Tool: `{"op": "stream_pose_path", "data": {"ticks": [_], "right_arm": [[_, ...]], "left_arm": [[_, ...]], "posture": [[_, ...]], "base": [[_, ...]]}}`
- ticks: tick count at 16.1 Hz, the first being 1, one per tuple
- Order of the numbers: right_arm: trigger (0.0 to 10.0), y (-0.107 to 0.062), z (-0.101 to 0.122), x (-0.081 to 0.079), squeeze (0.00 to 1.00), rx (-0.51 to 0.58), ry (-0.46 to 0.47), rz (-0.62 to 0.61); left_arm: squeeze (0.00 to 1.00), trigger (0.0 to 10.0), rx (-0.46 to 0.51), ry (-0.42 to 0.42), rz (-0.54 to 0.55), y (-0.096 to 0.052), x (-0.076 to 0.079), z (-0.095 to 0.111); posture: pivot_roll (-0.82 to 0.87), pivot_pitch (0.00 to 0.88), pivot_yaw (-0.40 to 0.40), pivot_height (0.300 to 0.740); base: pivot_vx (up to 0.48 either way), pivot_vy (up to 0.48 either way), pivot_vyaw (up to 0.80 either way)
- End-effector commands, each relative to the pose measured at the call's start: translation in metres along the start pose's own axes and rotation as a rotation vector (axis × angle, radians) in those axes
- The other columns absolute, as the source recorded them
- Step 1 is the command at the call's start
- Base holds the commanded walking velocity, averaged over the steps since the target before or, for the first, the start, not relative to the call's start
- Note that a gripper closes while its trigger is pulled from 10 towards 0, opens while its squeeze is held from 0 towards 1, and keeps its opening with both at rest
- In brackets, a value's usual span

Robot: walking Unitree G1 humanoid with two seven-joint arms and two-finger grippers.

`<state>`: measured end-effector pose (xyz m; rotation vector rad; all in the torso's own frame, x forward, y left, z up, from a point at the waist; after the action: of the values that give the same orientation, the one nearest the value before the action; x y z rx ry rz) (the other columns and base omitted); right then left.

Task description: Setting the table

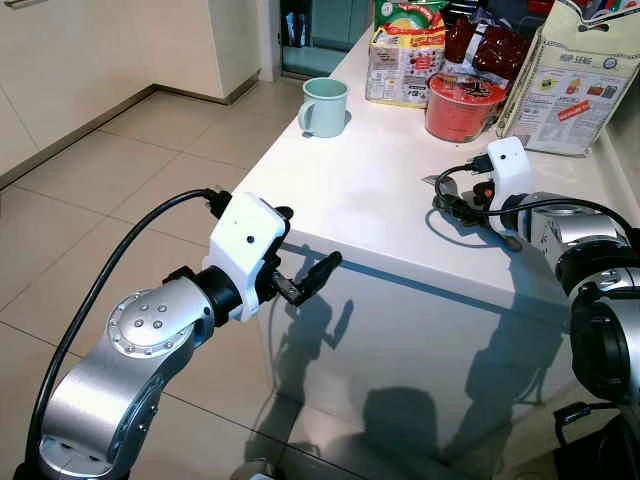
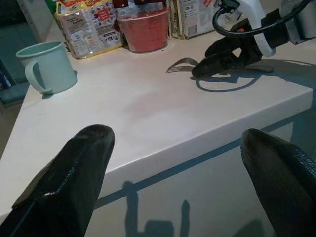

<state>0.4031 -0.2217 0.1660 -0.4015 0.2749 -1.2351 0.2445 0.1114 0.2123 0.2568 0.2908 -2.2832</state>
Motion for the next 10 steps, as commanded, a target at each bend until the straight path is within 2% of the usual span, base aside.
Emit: {"op": "stream_pose_path", "data": {"ticks": [1, 2, 3, 10], "right_arm": [[10.0, -0.0022, 0.0046, 0.0011, 0.0, -0.035, -0.038, 0.018], [3.3, -0.0036, -0.0024, 0.0004, 0.0, -0.109, -0.033, 0.057], [0.0, -0.0047, -0.0044, 0.0011, 0.0, -0.13, -0.002, 0.062], [0.0, -0.0061, -0.004, -0.0003, 0.0, -0.151, 0.027, 0.096]], "left_arm": [[0.0, 10.0, 0.011, 0.019, -0.014, -0.0021, 0.0012, 0.0053], [0.0, 10.0, 0.01, 0.019, -0.021, -0.0019, 0.0018, 0.0054], [0.0, 10.0, 0.009, 0.017, -0.029, -0.0024, 0.0027, 0.0053], [0.0, 10.0, 0.003, 0.011, -0.071, -0.0031, 0.0083, 0.0051]], "posture": [[0.14, 0.016, -0.003, 0.74], [0.14, 0.008, -0.002, 0.74], [0.14, 0.008, -0.002, 0.74], [0.14, 0.0, -0.005, 0.74]], "base": [[0.0, 0.0, 0.0], [0.0, 0.0, 0.0], [0.0, 0.0, 0.0], [0.0, 0.0, 0.0]]}}
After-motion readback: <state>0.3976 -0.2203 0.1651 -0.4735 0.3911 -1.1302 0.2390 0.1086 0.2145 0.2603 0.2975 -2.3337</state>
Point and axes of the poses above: a point about 5 cm out from each wrist's last joint towards the gripper, its own y axis pointing out of the wrist towards the gripper, its own z axis along the axis of the wrist's last joint, x = y × z, the point moved 1 cm from there along y, pointing out of the wrist towards the gripper, and after that the axes turned 4 degrees about y, right-handed, at the moved point
